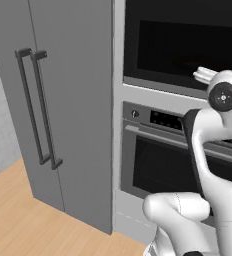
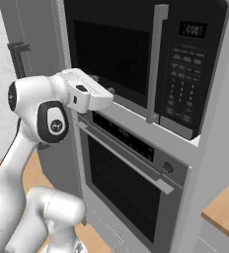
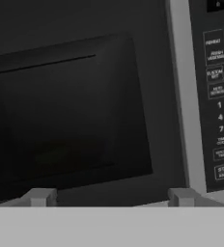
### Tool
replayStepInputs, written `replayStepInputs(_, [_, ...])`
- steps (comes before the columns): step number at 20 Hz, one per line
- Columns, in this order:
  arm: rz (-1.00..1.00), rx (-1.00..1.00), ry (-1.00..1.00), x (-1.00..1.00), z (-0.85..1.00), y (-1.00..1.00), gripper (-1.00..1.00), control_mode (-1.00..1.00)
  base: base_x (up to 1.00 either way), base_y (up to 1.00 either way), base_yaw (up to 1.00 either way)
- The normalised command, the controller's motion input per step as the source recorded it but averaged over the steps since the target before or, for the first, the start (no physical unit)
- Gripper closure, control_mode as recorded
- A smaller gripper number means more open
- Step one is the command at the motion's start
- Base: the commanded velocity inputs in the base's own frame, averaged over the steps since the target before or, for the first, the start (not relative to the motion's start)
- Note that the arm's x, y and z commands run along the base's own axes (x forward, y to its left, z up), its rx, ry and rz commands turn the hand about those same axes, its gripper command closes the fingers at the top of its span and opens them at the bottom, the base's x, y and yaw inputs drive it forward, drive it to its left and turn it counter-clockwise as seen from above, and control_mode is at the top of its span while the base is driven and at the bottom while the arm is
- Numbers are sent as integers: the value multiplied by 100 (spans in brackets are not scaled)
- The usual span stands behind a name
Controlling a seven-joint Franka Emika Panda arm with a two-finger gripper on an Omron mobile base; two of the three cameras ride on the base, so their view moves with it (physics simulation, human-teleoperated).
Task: Pick the lemon wedge from the sink and place it in the bowl. Then pick the bowl and place it in the microwave. Then close the microwave door and press the start button.
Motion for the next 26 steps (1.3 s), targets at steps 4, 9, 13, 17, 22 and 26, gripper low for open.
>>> replayStepInputs(4, [1, 0, 0, -100, 0, 0, 100, -100, 0, 0, 0])
replayStepInputs(9, [0, -2, 1, -85, -4, -11, 100, -100, 0, 0, 0])
replayStepInputs(13, [0, -3, 0, -60, -17, -14, 100, -100, 0, 0, 0])
replayStepInputs(17, [0, -4, 0, -31, -13, -6, 100, -100, 0, 0, 0])
replayStepInputs(22, [0, -4, 2, -4, -16, -3, 100, -100, 0, 0, 0])
replayStepInputs(26, [0, 0, 0, 9, 0, -16, 100, -100, 0, 0, 0])
